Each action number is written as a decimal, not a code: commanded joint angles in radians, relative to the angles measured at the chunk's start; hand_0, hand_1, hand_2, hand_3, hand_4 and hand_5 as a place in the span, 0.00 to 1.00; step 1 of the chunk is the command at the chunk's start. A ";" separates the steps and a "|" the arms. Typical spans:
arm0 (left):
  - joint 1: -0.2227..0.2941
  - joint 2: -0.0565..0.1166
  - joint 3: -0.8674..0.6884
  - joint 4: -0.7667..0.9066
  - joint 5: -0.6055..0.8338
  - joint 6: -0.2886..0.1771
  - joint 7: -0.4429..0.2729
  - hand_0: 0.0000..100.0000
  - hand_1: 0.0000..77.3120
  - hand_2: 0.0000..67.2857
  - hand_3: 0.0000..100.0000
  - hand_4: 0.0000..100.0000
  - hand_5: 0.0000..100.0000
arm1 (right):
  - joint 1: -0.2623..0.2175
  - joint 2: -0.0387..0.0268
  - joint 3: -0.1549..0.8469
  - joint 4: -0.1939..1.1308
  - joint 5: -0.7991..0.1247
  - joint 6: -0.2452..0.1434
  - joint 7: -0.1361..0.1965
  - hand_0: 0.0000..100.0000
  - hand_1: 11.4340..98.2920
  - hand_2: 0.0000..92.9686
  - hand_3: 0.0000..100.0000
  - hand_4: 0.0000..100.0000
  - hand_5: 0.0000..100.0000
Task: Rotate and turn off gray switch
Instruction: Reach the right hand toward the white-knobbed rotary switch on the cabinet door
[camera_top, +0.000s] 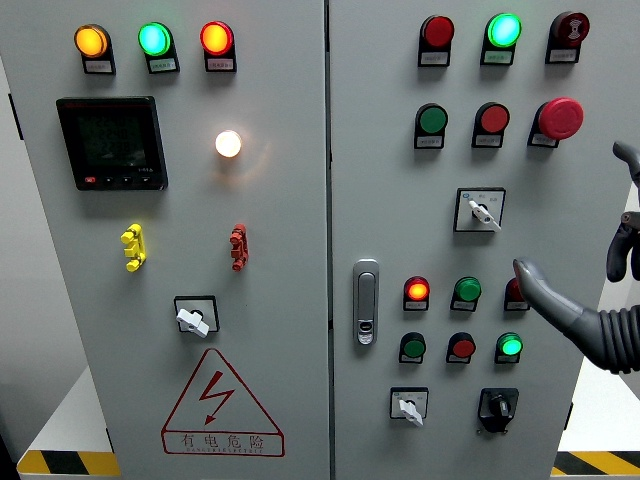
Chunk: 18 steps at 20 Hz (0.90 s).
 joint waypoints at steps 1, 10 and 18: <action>0.000 0.000 0.000 0.000 0.000 0.000 0.001 0.00 0.00 0.20 0.18 0.10 0.12 | 0.000 0.0001 -0.003 -0.002 0.000 -0.001 0.000 0.00 0.32 0.14 0.96 1.00 1.00; 0.000 0.000 0.000 0.000 0.000 0.000 -0.001 0.00 0.00 0.20 0.18 0.10 0.12 | 0.012 0.0093 -0.020 -0.014 -0.002 -0.001 -0.008 0.00 0.32 0.18 0.96 1.00 1.00; 0.000 0.000 0.000 0.000 0.000 0.000 0.001 0.00 0.00 0.20 0.18 0.10 0.12 | 0.075 0.0123 0.002 -0.047 0.001 0.065 -0.034 0.00 0.30 0.43 0.97 1.00 1.00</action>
